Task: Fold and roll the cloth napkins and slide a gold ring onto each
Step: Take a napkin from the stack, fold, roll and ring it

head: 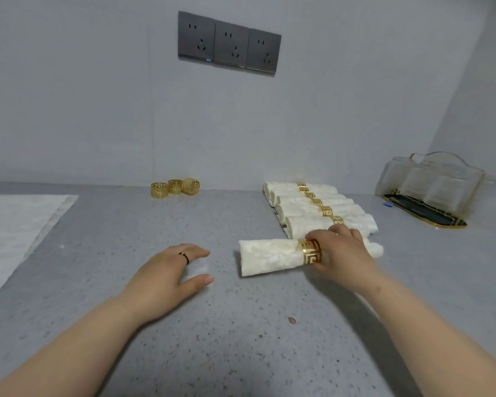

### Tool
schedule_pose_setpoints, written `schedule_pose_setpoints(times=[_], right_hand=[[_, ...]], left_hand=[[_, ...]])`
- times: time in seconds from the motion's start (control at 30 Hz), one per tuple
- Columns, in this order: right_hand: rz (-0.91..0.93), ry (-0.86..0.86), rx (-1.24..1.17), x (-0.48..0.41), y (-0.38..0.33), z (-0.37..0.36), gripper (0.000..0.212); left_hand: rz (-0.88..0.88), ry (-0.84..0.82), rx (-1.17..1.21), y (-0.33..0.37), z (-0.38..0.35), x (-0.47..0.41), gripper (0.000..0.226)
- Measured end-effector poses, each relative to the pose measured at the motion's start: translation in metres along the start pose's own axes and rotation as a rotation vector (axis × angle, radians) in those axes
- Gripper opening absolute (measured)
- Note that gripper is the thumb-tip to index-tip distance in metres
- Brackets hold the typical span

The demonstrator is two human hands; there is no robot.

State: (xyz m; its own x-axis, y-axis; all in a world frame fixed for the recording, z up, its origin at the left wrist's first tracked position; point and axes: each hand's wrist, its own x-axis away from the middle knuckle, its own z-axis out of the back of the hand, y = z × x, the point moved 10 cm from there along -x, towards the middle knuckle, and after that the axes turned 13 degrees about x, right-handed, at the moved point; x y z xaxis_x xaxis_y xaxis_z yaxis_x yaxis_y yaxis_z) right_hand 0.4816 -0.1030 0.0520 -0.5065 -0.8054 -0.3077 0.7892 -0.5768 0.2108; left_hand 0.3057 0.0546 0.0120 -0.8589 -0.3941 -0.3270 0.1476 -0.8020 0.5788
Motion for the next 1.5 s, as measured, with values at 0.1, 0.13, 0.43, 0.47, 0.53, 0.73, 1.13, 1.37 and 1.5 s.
schedule_pose_setpoints(times=[0.1, 0.13, 0.43, 0.47, 0.53, 0.73, 1.13, 1.37, 1.5], right_hand=[[-0.111, -0.058, 0.003, 0.009, 0.039, -0.023, 0.03], [-0.143, -0.081, 0.007, 0.011, 0.051, -0.031, 0.027], [-0.329, -0.177, 0.075, -0.004, 0.1, -0.055, 0.026], [-0.345, -0.177, 0.08, -0.007, 0.104, -0.056, 0.028], [-0.351, -0.161, 0.068, -0.015, 0.107, -0.06, 0.031], [-0.316, -0.141, 0.021, -0.032, 0.11, -0.072, 0.033], [-0.281, -0.142, 0.04, -0.052, 0.114, -0.083, 0.034], [-0.24, -0.125, 0.074, -0.05, 0.11, -0.079, 0.052], [-0.218, -0.136, 0.093, -0.042, 0.101, -0.069, 0.062]], left_hand=[[0.001, -0.099, -0.038, -0.006, -0.019, 0.0, 0.132], [0.006, -0.12, -0.057, -0.008, -0.024, 0.0, 0.133], [-0.009, -0.059, -0.059, -0.011, -0.021, -0.001, 0.126], [-0.005, -0.064, -0.055, -0.011, -0.023, -0.002, 0.125], [-0.005, -0.058, -0.044, -0.011, -0.023, -0.003, 0.12], [-0.034, -0.044, -0.009, -0.014, -0.024, -0.006, 0.089], [-0.032, -0.054, -0.016, -0.016, -0.025, -0.007, 0.086], [-0.036, -0.055, -0.006, -0.016, -0.026, -0.007, 0.081], [-0.044, -0.042, -0.035, -0.015, -0.025, -0.007, 0.1]])
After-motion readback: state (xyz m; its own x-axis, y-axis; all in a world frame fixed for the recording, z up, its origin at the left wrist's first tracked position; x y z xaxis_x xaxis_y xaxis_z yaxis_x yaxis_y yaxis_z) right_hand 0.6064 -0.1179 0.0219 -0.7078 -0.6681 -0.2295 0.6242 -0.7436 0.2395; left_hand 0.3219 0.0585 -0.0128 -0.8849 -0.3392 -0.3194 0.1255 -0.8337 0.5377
